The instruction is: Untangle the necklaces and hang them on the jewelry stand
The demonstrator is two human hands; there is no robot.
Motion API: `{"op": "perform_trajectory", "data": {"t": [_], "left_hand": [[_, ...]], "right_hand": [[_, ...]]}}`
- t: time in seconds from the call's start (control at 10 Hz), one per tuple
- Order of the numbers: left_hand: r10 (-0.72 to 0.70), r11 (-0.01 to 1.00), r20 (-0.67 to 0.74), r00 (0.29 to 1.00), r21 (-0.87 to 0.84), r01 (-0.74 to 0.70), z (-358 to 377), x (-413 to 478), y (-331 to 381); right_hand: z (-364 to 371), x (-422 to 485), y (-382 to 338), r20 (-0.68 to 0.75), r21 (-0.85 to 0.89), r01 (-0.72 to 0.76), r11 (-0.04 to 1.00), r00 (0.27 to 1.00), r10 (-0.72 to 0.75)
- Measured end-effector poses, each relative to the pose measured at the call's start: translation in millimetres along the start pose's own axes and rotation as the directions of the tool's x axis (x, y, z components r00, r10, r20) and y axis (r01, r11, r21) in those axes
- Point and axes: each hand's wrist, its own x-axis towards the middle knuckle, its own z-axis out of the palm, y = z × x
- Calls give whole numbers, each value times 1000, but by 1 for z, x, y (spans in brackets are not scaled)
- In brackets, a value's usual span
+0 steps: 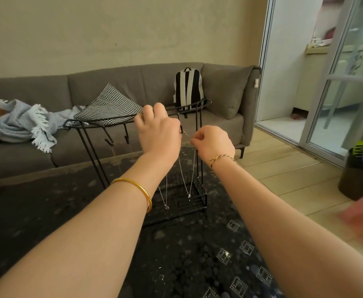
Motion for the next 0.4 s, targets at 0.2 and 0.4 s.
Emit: {"op": "perform_trajectory", "data": {"t": [0.2,0.4], "left_hand": [[12,1000,34,999,14,-13,-1,-1,0],[-30,993,-93,995,-115,19,-17,-9,-13]], "right_hand": [[1,0,2,22,8,4,1000,1000,-4],[0,-1,9,45,64,-7,998,999,4]]}}
